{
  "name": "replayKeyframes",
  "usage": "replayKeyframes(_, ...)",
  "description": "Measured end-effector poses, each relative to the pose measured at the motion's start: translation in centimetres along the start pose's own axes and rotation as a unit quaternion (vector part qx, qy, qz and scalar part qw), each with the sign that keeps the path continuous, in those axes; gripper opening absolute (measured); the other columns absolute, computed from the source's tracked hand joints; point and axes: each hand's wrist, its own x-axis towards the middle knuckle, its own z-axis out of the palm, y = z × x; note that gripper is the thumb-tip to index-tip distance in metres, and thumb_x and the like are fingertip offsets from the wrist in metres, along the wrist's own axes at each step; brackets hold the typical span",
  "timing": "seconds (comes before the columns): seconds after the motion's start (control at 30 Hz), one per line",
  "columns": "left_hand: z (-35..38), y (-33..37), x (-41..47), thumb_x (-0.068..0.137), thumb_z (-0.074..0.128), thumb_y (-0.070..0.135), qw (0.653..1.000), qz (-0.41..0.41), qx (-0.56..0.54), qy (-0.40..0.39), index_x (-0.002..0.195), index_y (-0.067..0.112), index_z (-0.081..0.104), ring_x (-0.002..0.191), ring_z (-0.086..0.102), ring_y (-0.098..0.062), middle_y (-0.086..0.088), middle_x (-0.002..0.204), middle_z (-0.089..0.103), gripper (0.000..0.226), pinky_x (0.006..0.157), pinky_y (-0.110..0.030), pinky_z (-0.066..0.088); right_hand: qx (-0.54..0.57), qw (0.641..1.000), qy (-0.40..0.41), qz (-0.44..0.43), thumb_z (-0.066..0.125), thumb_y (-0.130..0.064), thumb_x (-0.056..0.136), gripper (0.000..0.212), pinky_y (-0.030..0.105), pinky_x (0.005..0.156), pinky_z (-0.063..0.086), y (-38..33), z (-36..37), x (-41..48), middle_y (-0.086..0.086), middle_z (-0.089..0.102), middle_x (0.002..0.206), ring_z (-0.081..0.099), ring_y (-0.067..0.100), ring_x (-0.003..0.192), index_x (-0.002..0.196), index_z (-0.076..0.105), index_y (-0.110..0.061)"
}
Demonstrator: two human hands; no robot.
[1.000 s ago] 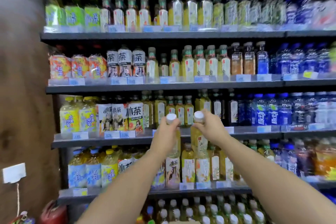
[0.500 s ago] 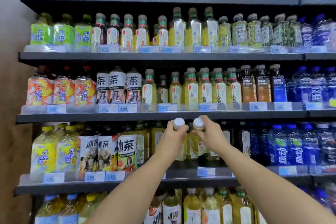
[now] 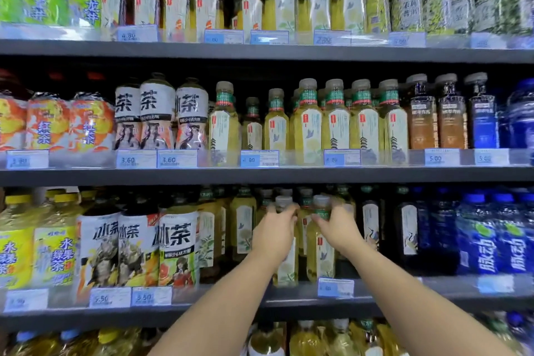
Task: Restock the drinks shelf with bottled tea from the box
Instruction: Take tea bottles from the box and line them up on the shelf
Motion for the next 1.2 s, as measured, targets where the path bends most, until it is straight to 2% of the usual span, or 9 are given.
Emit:
replayKeyframes(0.13,1.6,-0.6,0.3,0.106,0.036,0.041,0.999,-0.015,-0.017,-0.038,0.142,0.041,0.046,0.107,0.063,-0.035,-0.014,0.152,0.035,0.037,0.085,-0.039,0.055,0.003,1.0,-0.023,0.009,0.072,-0.038,0.087,0.06,0.033,0.078,0.054,2.0,1.2,-0.6,0.006,0.069,0.11,0.065,0.018,0.085,0.136,0.046,-0.015)
replayKeyframes(0.2,1.8,-1.1,-0.7,0.105,0.039,0.04,0.998,-0.001,-0.038,-0.055,0.146,0.043,0.04,0.115,0.061,-0.033,-0.015,0.157,0.029,0.041,0.093,-0.04,0.054,-0.025,0.999,-0.036,0.008,0.074,-0.038,0.085,0.073,0.031,0.081,0.052,2.6,1.2,-1.2,0.007,0.066,0.121,0.065,0.019,0.094,0.145,0.039,-0.016)
replayKeyframes(0.3,1.7,-2.0,-3.0,0.101,0.054,0.037,0.995,0.005,-0.07,-0.071,0.153,0.049,0.009,0.126,0.056,-0.032,-0.011,0.162,0.019,0.07,0.095,-0.04,0.052,-0.058,0.996,-0.064,0.026,0.077,-0.033,0.084,0.084,0.035,0.093,0.053,3.7,1.4,-2.6,0.008,0.062,0.13,0.063,0.026,0.113,0.151,0.028,-0.019)
replayKeyframes(0.37,1.7,-2.6,-4.1,0.095,0.064,0.035,0.994,-0.048,-0.079,-0.059,0.155,0.038,0.004,0.122,0.059,-0.03,-0.01,0.154,0.032,0.084,0.09,-0.036,0.053,-0.081,0.991,-0.08,0.067,0.077,-0.032,0.085,0.078,0.04,0.093,0.053,3.9,1.2,-3.3,0.012,0.062,0.13,0.062,0.029,0.114,0.145,0.031,-0.014)
replayKeyframes(0.47,1.7,-2.8,-4.7,0.09,0.072,0.036,0.981,-0.137,-0.083,-0.113,0.149,0.019,0.028,0.113,0.063,-0.025,-0.011,0.132,0.058,0.076,0.093,-0.039,0.057,-0.098,0.983,-0.109,0.111,0.077,-0.038,0.084,0.069,0.04,0.092,0.054,3.9,1.5,-3.9,0.011,0.061,0.129,0.061,0.028,0.114,0.136,0.041,-0.012)
replayKeyframes(0.63,1.8,-1.9,-3.6,0.087,0.076,0.034,0.971,-0.179,-0.077,-0.138,0.124,0.01,0.054,0.103,0.067,-0.024,-0.009,0.117,0.066,0.049,0.085,-0.034,0.058,-0.147,0.975,-0.115,0.119,0.073,-0.041,0.087,0.047,0.035,0.075,0.051,3.2,2.1,-2.8,0.009,0.061,0.109,0.06,0.026,0.092,0.115,0.048,-0.013)
replayKeyframes(0.8,3.6,-1.5,-1.2,0.09,0.073,0.037,0.969,-0.179,-0.03,-0.167,0.121,0.007,0.057,0.101,0.066,-0.025,-0.011,0.118,0.063,0.046,0.084,-0.034,0.057,-0.133,0.976,-0.127,0.117,0.074,-0.038,0.085,0.043,0.04,0.084,0.057,4.4,3.3,-1.0,0.004,0.067,0.105,0.065,0.023,0.093,0.116,0.053,-0.017)
replayKeyframes(1.0,6.5,-1.5,2.9,0.094,0.068,0.032,0.958,-0.197,-0.001,-0.207,0.126,0.006,0.058,0.109,0.063,-0.025,-0.011,0.123,0.061,0.043,0.084,-0.032,0.053,-0.122,0.974,-0.146,0.12,0.071,-0.03,0.09,0.052,0.038,0.097,0.051,5.8,4.4,2.5,0.006,0.063,0.127,0.06,0.026,0.116,0.134,0.046,-0.019)
replayKeyframes(1.2,8.5,-2.3,4.7,0.094,0.068,0.031,0.967,-0.168,0.013,-0.191,0.118,0.006,0.062,0.107,0.065,-0.026,-0.012,0.119,0.065,0.035,0.077,-0.031,0.048,-0.18,0.965,-0.171,0.09,0.069,-0.03,0.091,0.052,0.032,0.097,0.048,7.4,4.9,5.6,0.006,0.059,0.134,0.057,0.026,0.12,0.137,0.046,-0.02)
